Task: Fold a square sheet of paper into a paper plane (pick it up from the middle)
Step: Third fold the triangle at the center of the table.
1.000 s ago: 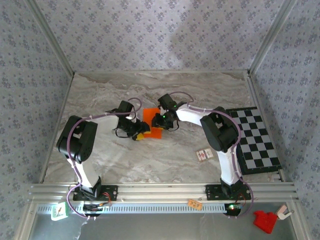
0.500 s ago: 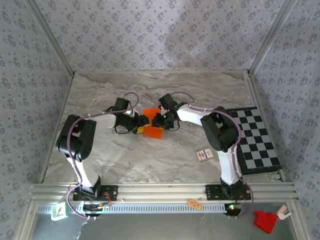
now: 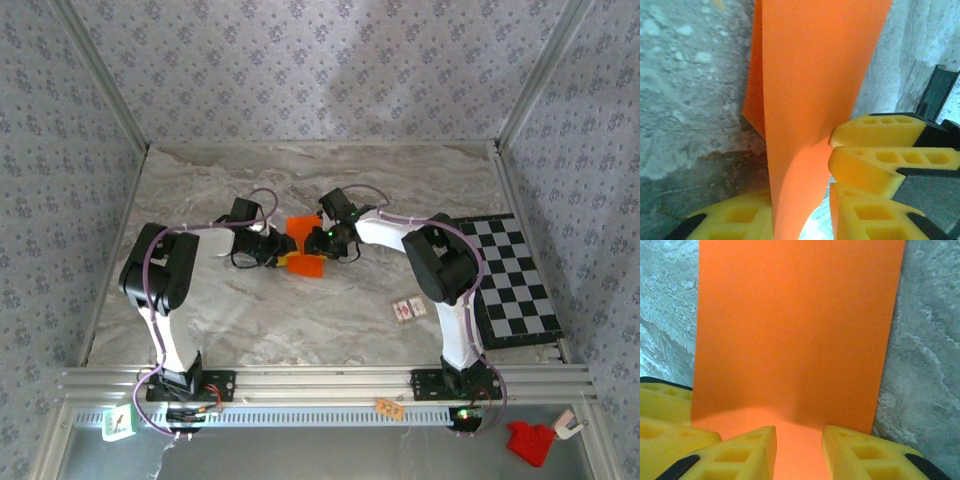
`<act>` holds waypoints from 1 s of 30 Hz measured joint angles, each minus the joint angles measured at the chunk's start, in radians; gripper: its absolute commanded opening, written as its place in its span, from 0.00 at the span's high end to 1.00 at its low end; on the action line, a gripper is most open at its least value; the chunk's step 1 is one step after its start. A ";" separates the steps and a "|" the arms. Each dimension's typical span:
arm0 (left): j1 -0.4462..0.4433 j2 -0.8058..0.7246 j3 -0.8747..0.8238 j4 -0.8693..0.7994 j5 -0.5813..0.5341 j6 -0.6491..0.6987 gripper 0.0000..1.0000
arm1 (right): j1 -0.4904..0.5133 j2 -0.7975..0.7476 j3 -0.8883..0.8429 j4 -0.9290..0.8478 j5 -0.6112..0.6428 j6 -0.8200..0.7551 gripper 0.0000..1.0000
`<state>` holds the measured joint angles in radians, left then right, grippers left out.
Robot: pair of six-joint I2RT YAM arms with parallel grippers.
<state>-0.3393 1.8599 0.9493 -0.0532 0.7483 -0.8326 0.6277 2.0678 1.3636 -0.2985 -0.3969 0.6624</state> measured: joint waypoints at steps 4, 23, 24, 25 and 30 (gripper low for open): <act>0.008 0.018 0.001 0.003 0.004 -0.004 0.73 | -0.002 -0.002 -0.005 0.008 -0.006 -0.011 0.65; 0.023 0.047 0.024 0.000 0.010 -0.025 0.93 | -0.006 -0.094 -0.125 0.093 -0.002 -0.122 0.48; 0.023 0.046 0.024 -0.003 0.008 -0.031 0.93 | -0.006 -0.118 -0.147 0.105 0.006 -0.136 0.45; 0.023 0.045 0.024 -0.007 0.005 -0.034 0.94 | -0.006 -0.146 -0.173 0.124 0.016 -0.153 0.42; 0.011 0.014 0.024 -0.040 -0.021 -0.068 0.95 | 0.000 -0.288 -0.266 0.183 0.077 -0.251 0.30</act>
<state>-0.3286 1.8740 0.9737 -0.0933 0.7273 -0.9001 0.6273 1.7798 1.0977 -0.1150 -0.3199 0.4114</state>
